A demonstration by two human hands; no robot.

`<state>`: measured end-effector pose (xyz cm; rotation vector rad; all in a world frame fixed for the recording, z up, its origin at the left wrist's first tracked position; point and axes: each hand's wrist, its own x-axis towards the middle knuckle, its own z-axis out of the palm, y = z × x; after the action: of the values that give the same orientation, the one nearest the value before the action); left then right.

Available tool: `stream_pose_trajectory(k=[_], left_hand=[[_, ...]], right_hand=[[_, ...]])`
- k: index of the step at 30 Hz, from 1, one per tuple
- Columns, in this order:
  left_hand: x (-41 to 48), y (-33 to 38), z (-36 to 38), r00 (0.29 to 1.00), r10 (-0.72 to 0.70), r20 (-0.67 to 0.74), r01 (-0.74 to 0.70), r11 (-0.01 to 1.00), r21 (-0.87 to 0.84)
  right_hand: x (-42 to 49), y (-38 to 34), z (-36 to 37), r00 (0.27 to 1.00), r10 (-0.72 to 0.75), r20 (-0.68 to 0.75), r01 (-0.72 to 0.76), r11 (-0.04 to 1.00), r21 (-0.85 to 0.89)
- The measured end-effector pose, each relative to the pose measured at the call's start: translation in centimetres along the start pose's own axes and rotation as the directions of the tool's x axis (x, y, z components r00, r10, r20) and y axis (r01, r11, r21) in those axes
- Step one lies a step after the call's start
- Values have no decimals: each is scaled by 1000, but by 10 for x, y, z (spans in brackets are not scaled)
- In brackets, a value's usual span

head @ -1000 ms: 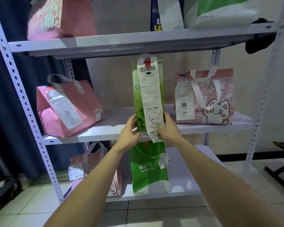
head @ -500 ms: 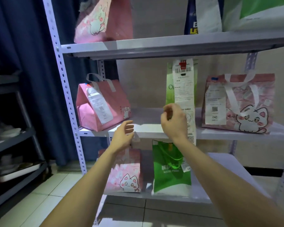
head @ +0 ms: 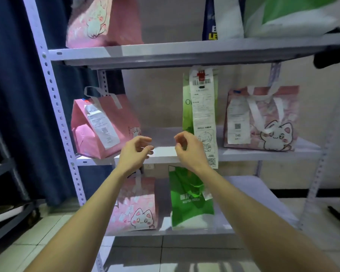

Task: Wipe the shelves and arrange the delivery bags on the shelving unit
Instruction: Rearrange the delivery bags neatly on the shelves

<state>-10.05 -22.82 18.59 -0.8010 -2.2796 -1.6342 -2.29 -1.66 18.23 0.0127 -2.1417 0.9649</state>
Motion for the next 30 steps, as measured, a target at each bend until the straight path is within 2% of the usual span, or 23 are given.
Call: stream_pose_trajectory(k=[5, 10, 15, 20, 23, 27, 30], left_hand=[[9, 56, 83, 983, 105, 153, -97, 993, -60], [13, 97, 163, 954, 135, 268, -106, 987, -118], [20, 115, 225, 926, 146, 347, -168, 985, 35], [32, 118, 261, 938, 64, 340, -103, 990, 97], [47, 113, 276, 948, 13, 318, -52, 992, 113], [58, 96, 288, 944, -83, 319, 63, 995, 71], [52, 85, 292, 959, -43, 279, 28, 998, 57]], right_hand=[[-4, 43, -86, 986, 96, -135, -104, 993, -50], [-15, 96, -164, 936, 209, -283, -239, 968, -75], [-19, 146, -220, 845, 288, -452, -365, 926, -92], [-9, 184, -248, 787, 302, -538, -458, 871, -180], [2, 199, -254, 787, 353, -505, -491, 855, -168], [17, 211, -256, 797, 487, -357, -523, 852, -7], [12, 218, -257, 773, 485, -409, -519, 854, 30]])
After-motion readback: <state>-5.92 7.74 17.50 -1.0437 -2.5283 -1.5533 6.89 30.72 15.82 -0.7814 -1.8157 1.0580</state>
